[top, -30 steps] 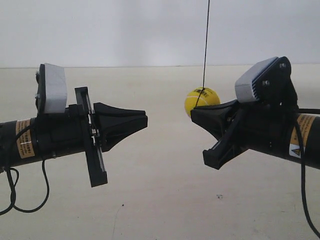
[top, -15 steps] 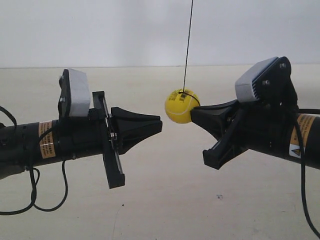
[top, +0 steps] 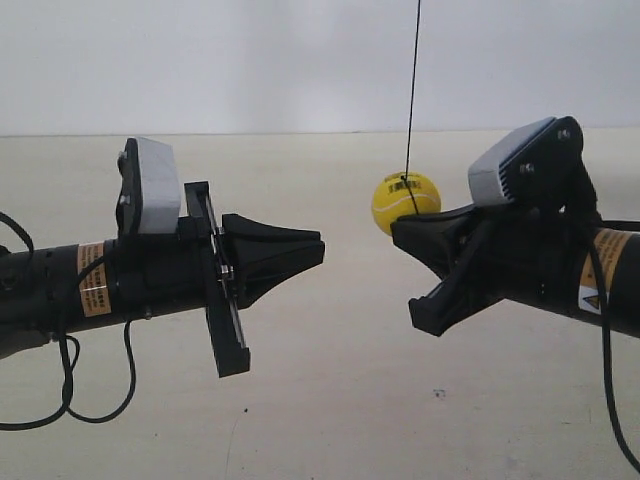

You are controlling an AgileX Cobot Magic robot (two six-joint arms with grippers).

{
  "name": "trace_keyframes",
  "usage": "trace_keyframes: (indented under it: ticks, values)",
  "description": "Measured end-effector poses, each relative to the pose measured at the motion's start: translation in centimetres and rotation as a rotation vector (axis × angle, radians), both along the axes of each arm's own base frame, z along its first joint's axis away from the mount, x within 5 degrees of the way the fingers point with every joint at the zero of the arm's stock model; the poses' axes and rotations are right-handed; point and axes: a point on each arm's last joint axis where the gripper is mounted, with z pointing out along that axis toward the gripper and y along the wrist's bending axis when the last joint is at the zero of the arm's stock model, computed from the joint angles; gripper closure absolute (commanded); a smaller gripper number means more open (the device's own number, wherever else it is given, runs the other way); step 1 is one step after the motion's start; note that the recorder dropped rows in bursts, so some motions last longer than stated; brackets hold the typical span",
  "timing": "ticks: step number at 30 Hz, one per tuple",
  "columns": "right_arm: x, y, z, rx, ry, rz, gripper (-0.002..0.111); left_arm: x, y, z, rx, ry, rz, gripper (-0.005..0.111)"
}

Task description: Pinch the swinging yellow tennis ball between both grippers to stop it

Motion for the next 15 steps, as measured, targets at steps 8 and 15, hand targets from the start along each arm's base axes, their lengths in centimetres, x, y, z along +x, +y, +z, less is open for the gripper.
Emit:
trace_keyframes:
  ticks: [8, 15]
  values:
    - [0.16, -0.36, -0.24, -0.044, 0.007, -0.036, 0.108, 0.01, 0.0, -0.02, 0.002, 0.001, 0.001, 0.102]
    - [-0.01, -0.81, 0.62, -0.04, -0.007, -0.078, 0.108, -0.02, 0.0, -0.04, 0.005, 0.0, -0.002, 0.102]
